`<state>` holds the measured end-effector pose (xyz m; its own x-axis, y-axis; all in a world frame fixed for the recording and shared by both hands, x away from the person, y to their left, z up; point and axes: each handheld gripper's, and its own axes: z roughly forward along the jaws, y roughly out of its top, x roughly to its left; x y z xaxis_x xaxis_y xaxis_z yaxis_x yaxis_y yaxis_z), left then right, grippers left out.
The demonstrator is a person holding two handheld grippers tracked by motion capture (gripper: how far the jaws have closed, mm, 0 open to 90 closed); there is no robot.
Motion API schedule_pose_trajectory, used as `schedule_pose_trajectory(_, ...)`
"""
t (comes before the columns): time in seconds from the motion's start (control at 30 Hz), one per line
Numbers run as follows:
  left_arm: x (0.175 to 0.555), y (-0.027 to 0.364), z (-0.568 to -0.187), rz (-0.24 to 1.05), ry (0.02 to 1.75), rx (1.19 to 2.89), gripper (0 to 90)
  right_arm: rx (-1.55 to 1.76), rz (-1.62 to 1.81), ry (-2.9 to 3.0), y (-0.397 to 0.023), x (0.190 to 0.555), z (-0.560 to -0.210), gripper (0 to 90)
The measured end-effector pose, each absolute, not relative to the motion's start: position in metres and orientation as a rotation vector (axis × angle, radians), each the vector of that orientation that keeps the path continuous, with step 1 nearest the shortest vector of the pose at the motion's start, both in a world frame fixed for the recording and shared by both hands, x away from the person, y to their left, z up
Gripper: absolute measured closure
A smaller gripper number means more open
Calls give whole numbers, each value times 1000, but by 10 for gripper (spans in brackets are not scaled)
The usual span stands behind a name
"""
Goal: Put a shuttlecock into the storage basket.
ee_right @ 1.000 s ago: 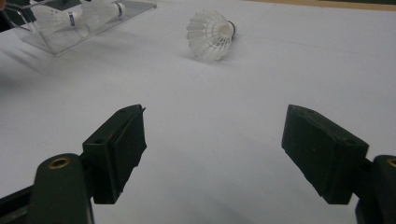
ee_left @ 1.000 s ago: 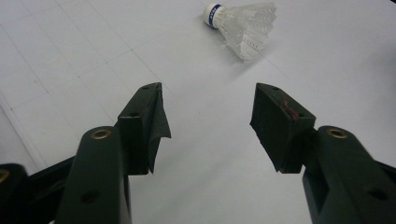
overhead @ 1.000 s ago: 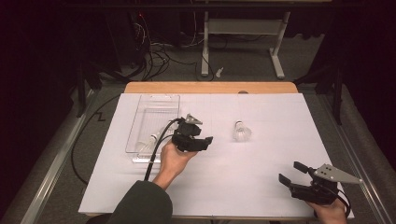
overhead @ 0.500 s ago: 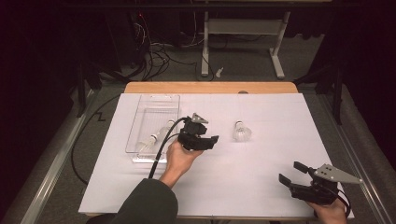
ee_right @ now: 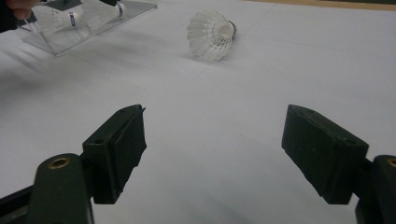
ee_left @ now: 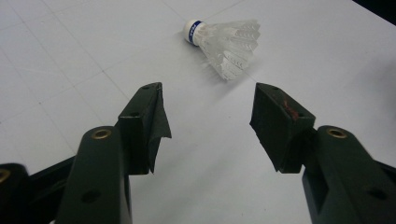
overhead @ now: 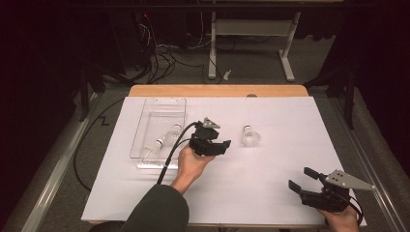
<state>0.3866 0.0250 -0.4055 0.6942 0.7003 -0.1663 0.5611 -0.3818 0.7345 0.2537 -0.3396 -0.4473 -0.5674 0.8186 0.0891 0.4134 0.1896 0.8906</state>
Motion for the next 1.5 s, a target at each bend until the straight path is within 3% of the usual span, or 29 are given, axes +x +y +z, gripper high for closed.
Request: schedule_pose_trajectory(1.5,409,-17,-431,249,929,2078,473,1153,1346,2067,-340,254,-447,219)
